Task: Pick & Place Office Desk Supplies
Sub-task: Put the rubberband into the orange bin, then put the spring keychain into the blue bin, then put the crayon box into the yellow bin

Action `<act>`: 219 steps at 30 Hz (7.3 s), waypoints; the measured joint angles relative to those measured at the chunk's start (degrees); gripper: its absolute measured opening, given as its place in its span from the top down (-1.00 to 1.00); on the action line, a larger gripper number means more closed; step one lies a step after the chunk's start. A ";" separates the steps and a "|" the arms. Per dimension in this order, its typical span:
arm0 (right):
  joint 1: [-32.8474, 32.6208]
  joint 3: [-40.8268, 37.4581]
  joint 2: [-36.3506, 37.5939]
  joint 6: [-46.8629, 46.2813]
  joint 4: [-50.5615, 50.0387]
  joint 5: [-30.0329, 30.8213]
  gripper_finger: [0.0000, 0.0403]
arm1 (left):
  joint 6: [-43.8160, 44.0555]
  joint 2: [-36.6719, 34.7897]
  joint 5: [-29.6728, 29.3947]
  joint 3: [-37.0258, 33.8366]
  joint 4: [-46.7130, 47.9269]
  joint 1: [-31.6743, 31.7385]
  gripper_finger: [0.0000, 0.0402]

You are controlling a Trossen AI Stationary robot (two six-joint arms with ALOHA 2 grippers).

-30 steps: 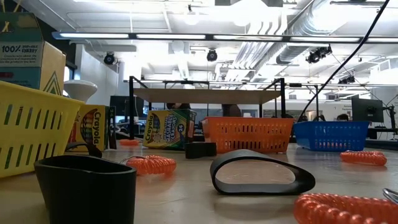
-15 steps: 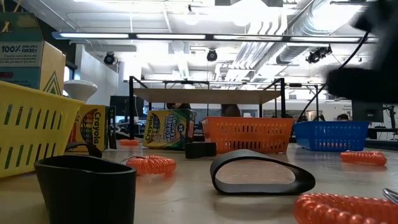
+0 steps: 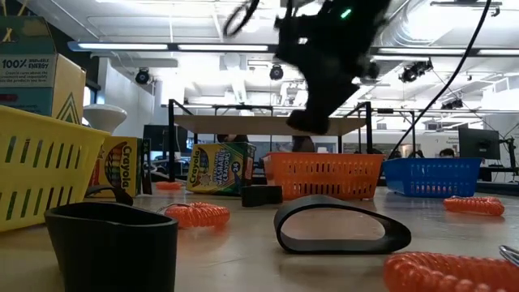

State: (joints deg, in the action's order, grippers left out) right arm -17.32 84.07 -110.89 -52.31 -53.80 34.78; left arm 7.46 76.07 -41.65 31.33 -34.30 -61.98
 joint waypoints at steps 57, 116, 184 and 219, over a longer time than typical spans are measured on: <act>-9.14 -25.35 7.49 -23.51 12.16 -31.64 0.27 | -3.09 0.00 -0.04 -0.02 1.81 -0.02 -0.06; 12.47 -21.10 22.55 -22.88 -23.34 -10.44 0.03 | 2.06 0.00 0.00 -0.02 2.20 -0.08 -0.06; -19.77 -21.08 17.59 -0.14 39.88 12.77 0.00 | 25.51 -10.03 9.88 0.00 46.47 -10.05 -0.58; -19.28 -21.03 17.66 0.11 42.25 13.03 0.01 | 28.44 -0.26 13.86 0.04 47.58 -8.22 0.48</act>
State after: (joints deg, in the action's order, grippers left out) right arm -36.60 63.05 -93.23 -52.21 -11.55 47.81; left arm 35.90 75.82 -27.79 31.38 13.28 -70.19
